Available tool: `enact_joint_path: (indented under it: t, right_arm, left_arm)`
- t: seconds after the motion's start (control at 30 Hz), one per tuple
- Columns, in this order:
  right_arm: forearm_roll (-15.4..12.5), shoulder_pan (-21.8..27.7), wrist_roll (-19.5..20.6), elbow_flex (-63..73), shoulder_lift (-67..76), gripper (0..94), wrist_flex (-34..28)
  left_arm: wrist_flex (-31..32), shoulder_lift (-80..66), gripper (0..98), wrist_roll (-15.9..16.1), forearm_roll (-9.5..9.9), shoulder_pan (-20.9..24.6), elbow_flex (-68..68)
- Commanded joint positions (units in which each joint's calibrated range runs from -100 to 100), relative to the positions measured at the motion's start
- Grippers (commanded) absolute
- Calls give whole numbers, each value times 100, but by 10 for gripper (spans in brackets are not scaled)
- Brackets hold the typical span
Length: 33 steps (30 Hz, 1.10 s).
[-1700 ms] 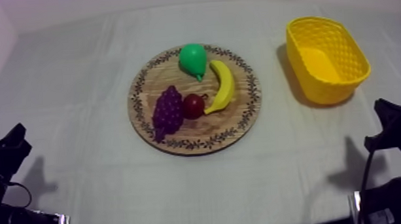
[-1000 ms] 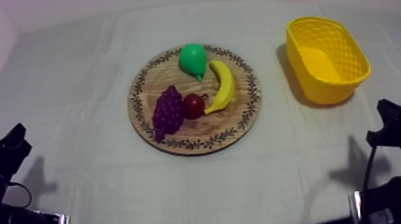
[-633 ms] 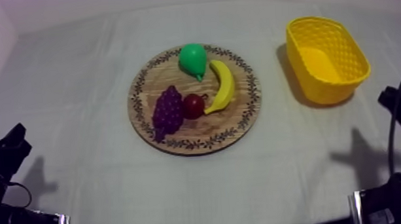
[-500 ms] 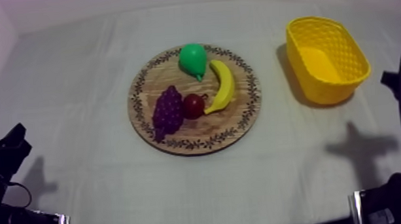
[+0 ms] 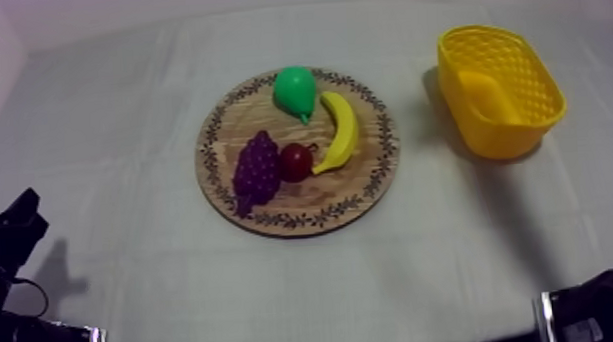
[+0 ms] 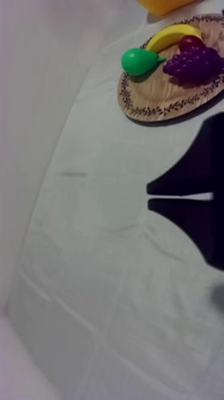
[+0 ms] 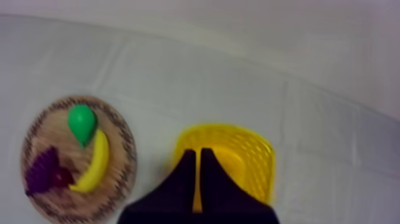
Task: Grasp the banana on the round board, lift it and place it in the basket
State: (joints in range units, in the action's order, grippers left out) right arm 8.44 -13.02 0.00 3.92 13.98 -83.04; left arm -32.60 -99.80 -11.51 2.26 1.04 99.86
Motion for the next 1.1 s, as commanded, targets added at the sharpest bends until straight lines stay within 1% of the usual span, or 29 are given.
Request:
enact_joint_path:
  t: [0.0, 0.07, 0.2, 0.37, 0.53, 0.67, 1.07]
  right_arm:
    - [398, -710, 1725, 2076, -1179, 3, -229]
    - [519, -961, 1949, 2043, -1467, 3, -310]
    - [643, -1377, 2272, 1893, -1961, 3, -414]
    - [750, -1709, 2595, 1678, -2390, 3, -546]
    - [808, -1803, 2768, 1582, -2678, 3, -735]
    - [853, -1794, 2790, 1558, -2922, 3, -822]
    - [1014, -1829, 2901, 1102, -3335, 3, -654]
  left_arm:
    - [2, -3, 1, 1, 1, 1, 3]
    - [2, -3, 1, 0, 1, 1, 3]
    - [2, -3, 1, 0, 1, 1, 3]
    - [2, -3, 1, 1, 1, 1, 3]
    - [2, -3, 1, 1, 1, 1, 3]
    - [2, -3, 1, 1, 1, 1, 3]
    - [2, -3, 1, 1, 1, 1, 3]
